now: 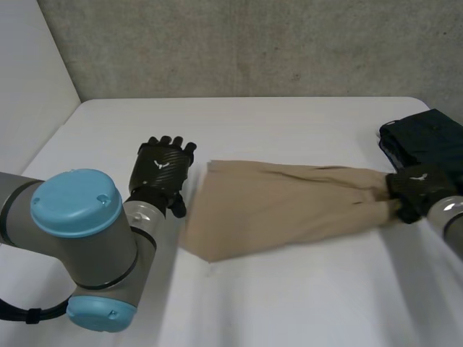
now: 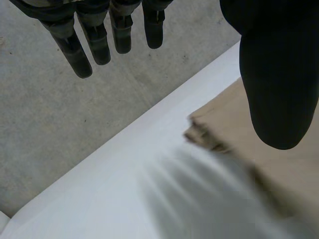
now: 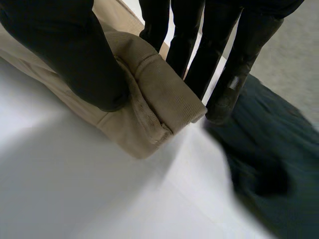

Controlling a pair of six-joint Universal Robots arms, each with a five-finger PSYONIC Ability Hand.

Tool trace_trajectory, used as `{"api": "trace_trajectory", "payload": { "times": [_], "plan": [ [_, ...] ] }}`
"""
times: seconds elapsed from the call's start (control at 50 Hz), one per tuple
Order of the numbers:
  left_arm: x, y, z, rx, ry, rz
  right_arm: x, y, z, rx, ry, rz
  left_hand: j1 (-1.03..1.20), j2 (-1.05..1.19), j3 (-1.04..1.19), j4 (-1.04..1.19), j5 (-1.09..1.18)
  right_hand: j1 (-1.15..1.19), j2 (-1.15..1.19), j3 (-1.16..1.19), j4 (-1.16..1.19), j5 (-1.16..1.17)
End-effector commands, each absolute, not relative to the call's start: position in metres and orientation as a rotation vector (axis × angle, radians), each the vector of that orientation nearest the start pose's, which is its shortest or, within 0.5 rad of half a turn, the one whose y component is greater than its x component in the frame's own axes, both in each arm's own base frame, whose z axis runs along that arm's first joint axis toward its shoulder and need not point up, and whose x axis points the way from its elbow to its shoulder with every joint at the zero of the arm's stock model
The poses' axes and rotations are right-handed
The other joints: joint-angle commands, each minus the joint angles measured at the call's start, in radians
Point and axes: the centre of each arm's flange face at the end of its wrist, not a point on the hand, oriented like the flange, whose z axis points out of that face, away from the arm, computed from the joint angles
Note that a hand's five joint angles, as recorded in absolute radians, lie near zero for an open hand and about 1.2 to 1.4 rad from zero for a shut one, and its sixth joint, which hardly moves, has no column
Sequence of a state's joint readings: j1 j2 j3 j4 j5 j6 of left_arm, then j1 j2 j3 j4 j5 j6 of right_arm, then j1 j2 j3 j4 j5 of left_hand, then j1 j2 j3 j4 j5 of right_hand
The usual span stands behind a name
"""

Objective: Fold the laundry.

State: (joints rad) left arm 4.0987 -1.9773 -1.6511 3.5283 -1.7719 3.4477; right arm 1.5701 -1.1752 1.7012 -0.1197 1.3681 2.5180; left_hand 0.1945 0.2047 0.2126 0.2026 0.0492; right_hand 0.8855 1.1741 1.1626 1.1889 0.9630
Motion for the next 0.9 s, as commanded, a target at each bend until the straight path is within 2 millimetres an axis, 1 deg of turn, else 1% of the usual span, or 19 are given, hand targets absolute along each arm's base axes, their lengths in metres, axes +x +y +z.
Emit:
{"api": "trace_trajectory", "payload": {
  "times": [0.02,0.08,0.1,0.16,0.18,0.24,0.26,0.32,0.34,0.42,0.44,0.46,0.48,0.5,0.56,0.62,0.72,0.8,0.9],
  "plan": [
    [-0.300,-0.229,0.185,0.857,2.211,-2.148,0.135,-0.341,0.177,-1.334,2.615,-1.885,-0.020,-0.030,-0.038,-0.028,-0.049,0.511,0.222,0.234,0.207,0.259],
    [-0.300,-0.229,0.185,0.857,2.210,-2.150,0.157,-0.338,0.190,-1.364,2.518,-1.951,-0.020,-0.030,-0.038,-0.028,-0.049,0.511,0.222,0.234,0.207,0.259],
    [-0.300,-0.229,0.186,0.856,2.208,-2.152,0.176,-0.332,0.200,-1.398,2.430,-1.993,-0.020,-0.030,-0.038,-0.028,-0.049,0.511,0.222,0.234,0.207,0.259],
    [-0.300,-0.231,0.188,0.849,2.201,-2.163,0.206,-0.318,0.215,-1.467,2.278,-2.051,-0.020,-0.030,-0.038,-0.028,-0.049,0.511,0.222,0.234,0.207,0.259],
    [-0.301,-0.232,0.189,0.846,2.198,-2.169,0.228,-0.305,0.221,-1.527,2.174,-2.067,-0.020,-0.030,-0.038,-0.028,-0.049,0.511,0.222,0.234,0.207,0.259],
    [-0.302,-0.233,0.192,0.842,2.190,-2.181,0.263,-0.282,0.226,-1.622,1.990,-2.086,-0.020,-0.030,-0.038,-0.028,-0.049,0.511,0.222,0.234,0.207,0.259],
    [-0.303,-0.234,0.194,0.835,2.183,-2.192,0.287,-0.264,0.228,-1.690,1.862,-2.085,-0.020,-0.030,-0.038,-0.028,-0.049,0.511,0.222,0.234,0.207,0.259],
    [-0.305,-0.236,0.198,0.828,2.171,-2.212,0.321,-0.237,0.218,-1.816,1.675,-2.042,-0.020,-0.030,-0.038,-0.028,-0.049,0.511,0.222,0.234,0.207,0.259],
    [-0.305,-0.238,0.201,0.816,2.164,-2.225,0.341,-0.218,0.202,-1.907,1.560,-1.972,-0.020,-0.030,-0.038,-0.028,-0.049,0.511,0.222,0.234,0.207,0.259],
    [-0.306,-0.243,0.208,0.742,2.173,-2.264,0.370,-0.186,0.171,-2.024,1.374,-1.822,-0.020,-0.030,-0.038,-0.028,-0.049,0.511,0.222,0.234,0.207,0.259],
    [-0.306,-0.244,0.210,0.723,2.176,-2.275,0.372,-0.183,0.166,-2.032,1.360,-1.796,-0.020,-0.030,-0.038,-0.028,-0.049,0.506,0.217,0.229,0.203,0.254],
    [-0.306,-0.245,0.212,0.700,2.179,-2.284,0.373,-0.182,0.162,-2.034,1.358,-1.777,-0.020,-0.030,-0.038,-0.028,-0.049,0.337,0.049,0.060,0.034,0.085],
    [-0.306,-0.247,0.214,0.676,2.181,-2.295,0.374,-0.181,0.158,-2.029,1.360,-1.751,-0.020,-0.030,-0.038,-0.028,-0.049,-0.100,-0.389,-0.377,-0.404,-0.352],
    [-0.306,-0.249,0.217,0.641,2.187,-2.307,0.375,-0.181,0.158,-2.023,1.363,-1.750,-0.020,-0.030,-0.038,-0.028,-0.049,-0.311,-0.600,-0.588,-0.614,-0.563],
    [-0.306,-0.252,0.222,0.604,2.185,-2.328,0.375,-0.183,0.164,-1.918,1.424,-1.740,-0.020,-0.030,-0.038,-0.028,-0.049,-0.711,-1.000,-0.988,-1.014,-0.963],
    [-0.310,-0.254,0.224,0.600,2.178,-2.347,0.370,-0.194,0.175,-1.744,1.531,-1.729,-0.020,-0.030,-0.038,-0.028,-0.049,-0.711,-1.000,-0.988,-1.014,-0.963],
    [-0.322,-0.253,0.232,0.624,2.160,-2.402,0.329,-0.249,0.223,-1.160,1.832,-1.741,-0.020,-0.030,-0.038,-0.028,-0.049,-0.711,-1.000,-0.988,-1.014,-0.963],
    [-0.345,-0.244,0.219,0.746,2.210,-2.395,0.317,-0.257,0.218,-0.969,1.975,-1.599,-0.020,-0.030,-0.038,-0.028,-0.049,-0.711,-1.000,-0.988,-1.014,-0.963],
    [-0.365,-0.234,0.202,0.886,2.303,-2.304,0.314,-0.261,0.206,-0.982,2.070,-1.501,-0.020,-0.030,-0.038,-0.028,-0.049,-0.711,-1.000,-0.988,-1.014,-0.963]
  ]
}}
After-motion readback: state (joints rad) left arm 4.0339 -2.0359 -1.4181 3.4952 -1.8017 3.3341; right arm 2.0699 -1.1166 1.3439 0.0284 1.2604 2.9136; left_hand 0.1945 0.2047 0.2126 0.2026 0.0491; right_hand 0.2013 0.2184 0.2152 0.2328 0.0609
